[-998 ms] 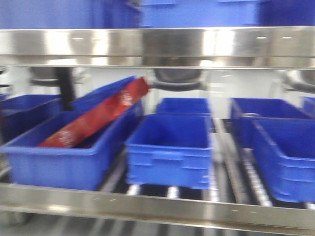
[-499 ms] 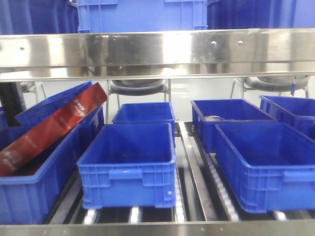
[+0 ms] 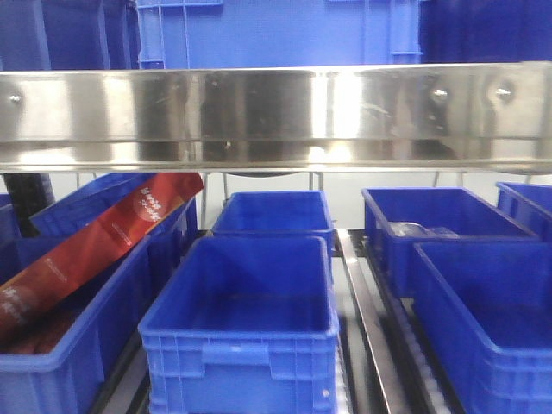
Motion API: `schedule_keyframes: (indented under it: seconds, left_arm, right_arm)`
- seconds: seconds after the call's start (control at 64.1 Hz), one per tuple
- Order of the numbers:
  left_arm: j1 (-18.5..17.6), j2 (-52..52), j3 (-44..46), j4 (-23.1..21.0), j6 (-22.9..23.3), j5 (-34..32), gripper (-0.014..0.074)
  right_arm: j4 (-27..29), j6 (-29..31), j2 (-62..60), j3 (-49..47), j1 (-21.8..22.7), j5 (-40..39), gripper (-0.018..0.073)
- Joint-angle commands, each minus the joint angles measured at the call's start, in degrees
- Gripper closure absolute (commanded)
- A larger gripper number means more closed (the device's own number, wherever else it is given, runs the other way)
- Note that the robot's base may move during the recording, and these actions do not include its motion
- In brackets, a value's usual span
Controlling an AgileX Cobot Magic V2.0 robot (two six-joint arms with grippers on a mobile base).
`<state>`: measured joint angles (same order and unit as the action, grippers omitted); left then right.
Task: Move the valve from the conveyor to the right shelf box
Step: 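Extend both arms with valves over a blue bin on the shelf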
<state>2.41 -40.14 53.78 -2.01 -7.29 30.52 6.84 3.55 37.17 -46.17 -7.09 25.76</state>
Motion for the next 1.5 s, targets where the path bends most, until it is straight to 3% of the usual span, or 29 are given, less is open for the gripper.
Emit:
schedule_keyframes:
  seconds: [0.0,1.482]
  left_arm:
    - [-0.3,0.4,0.5,-0.3,0.4,-3.1,0.0708]
    - [-0.3,0.4,0.5,-0.3,0.4,-3.1,0.0708]
  right_arm:
    - [-0.1,0.4,-0.6,-0.5,0.0,-4.8,0.0721]
    - [-0.1,0.4,-0.6,-0.5,0.0,-4.8,0.0721]
